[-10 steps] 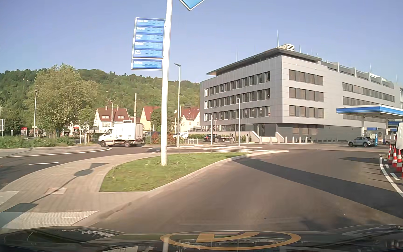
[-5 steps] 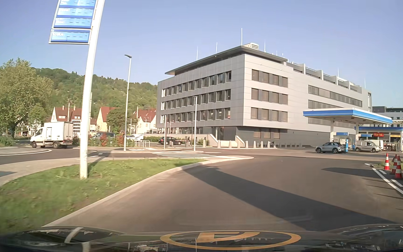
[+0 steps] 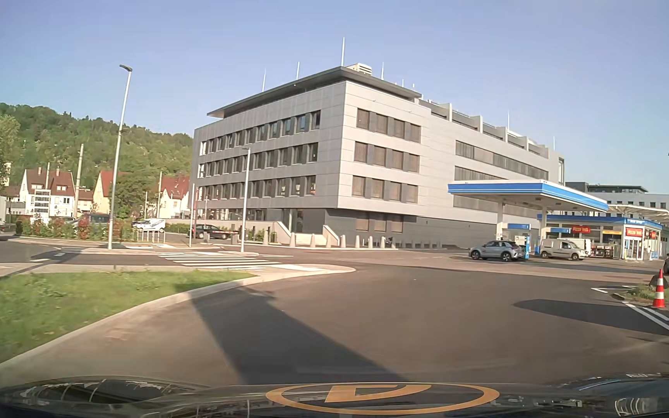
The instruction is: Follow the waypoints while adhering to traffic rules and regulations
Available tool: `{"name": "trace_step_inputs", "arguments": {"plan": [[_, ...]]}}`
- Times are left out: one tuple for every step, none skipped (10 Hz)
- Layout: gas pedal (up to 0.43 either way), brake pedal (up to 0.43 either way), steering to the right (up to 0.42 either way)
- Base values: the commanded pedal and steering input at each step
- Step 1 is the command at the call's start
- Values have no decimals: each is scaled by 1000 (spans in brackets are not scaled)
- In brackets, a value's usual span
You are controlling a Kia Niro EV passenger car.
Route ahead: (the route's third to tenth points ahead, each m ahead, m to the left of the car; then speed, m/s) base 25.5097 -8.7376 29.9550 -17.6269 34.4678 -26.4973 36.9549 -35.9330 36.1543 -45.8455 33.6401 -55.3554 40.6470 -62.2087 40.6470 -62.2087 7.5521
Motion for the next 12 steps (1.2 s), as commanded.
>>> {"name": "trace_step_inputs", "arguments": {"plan": [[118,0,164],[118,0,163],[118,0,163],[118,0,161],[118,0,159],[118,0,159],[98,0,158],[98,0,156],[79,0,154],[47,0,153],[8,0,150],[8,0,148]]}}
